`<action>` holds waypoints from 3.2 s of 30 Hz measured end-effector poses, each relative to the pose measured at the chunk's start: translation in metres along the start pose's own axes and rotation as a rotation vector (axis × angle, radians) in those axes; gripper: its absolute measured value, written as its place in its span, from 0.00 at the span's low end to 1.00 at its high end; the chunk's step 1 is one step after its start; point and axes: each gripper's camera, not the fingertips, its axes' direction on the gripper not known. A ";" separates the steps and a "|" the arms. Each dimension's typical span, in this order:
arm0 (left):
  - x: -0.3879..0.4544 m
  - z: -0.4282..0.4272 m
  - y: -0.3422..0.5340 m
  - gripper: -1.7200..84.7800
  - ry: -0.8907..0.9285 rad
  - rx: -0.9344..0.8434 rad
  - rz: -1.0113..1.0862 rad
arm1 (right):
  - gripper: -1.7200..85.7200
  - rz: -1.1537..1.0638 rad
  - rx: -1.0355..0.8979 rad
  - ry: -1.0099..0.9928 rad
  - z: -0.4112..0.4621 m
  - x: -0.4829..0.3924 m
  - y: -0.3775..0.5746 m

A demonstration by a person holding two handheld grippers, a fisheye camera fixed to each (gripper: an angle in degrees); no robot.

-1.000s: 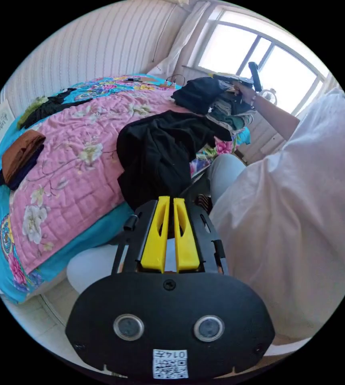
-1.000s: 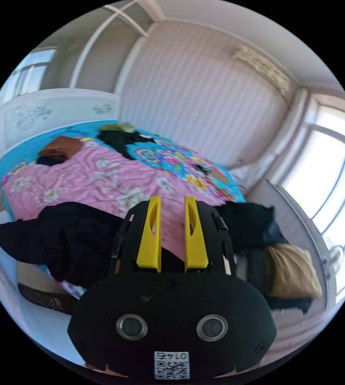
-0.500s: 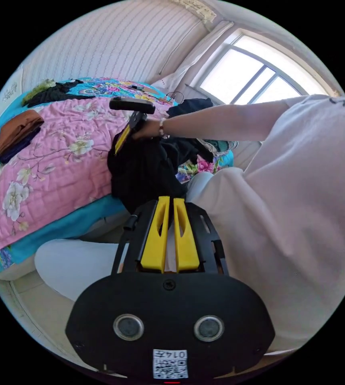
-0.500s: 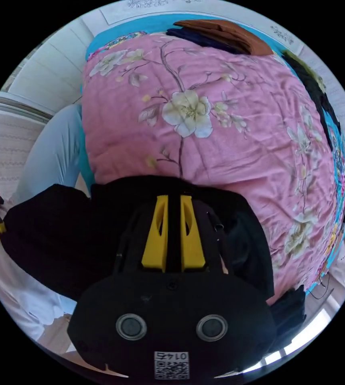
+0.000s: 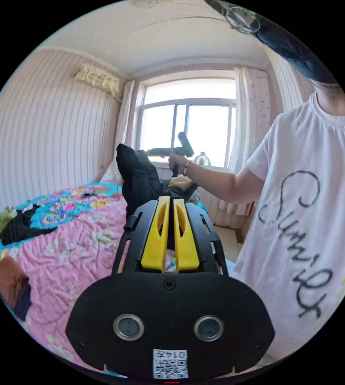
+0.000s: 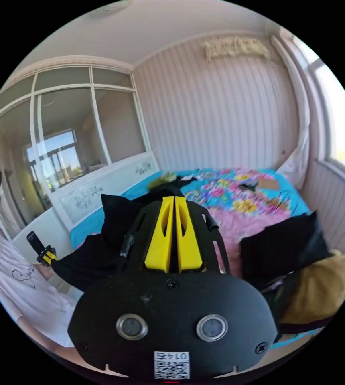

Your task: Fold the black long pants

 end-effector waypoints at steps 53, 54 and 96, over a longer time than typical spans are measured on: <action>-0.320 -0.232 0.401 0.07 -1.104 -0.503 -1.087 | 0.02 -0.182 -0.668 -0.564 0.456 -0.083 0.142; -0.321 -0.227 0.404 0.07 -1.116 -0.532 -1.074 | 0.02 -0.144 -0.667 -0.518 0.428 -0.042 0.160; -0.314 0.803 0.449 0.05 -0.143 -1.052 0.187 | 0.07 0.440 -0.275 -0.104 -0.010 0.543 0.381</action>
